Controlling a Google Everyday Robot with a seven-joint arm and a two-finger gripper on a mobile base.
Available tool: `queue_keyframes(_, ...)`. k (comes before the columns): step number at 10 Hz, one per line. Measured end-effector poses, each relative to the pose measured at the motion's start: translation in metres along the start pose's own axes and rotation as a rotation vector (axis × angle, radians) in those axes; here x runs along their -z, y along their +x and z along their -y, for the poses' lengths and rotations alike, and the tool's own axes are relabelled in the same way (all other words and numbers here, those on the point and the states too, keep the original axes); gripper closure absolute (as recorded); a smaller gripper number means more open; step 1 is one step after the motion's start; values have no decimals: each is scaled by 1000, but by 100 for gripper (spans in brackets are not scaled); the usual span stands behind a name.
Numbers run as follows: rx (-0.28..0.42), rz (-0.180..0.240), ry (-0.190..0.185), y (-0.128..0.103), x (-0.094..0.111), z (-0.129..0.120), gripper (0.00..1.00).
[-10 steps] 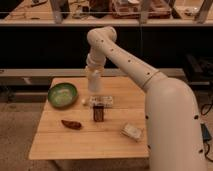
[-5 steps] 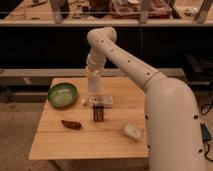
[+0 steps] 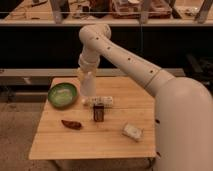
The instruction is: Place the ceramic cup over the eraser
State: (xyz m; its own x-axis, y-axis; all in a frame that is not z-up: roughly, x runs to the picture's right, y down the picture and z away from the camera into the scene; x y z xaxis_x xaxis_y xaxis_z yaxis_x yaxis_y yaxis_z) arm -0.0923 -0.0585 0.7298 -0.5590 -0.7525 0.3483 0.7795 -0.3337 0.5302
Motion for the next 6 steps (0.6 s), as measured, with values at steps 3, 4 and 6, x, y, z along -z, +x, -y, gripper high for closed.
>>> queue_keyframes(3, -30, 28, -8, -47, 19, -2, 100)
queue_keyframes(4, -42, 29, -3, -57, 21, -3, 100)
queue_keyframes(6, -67, 26, 13, -83, 18, -8, 100)
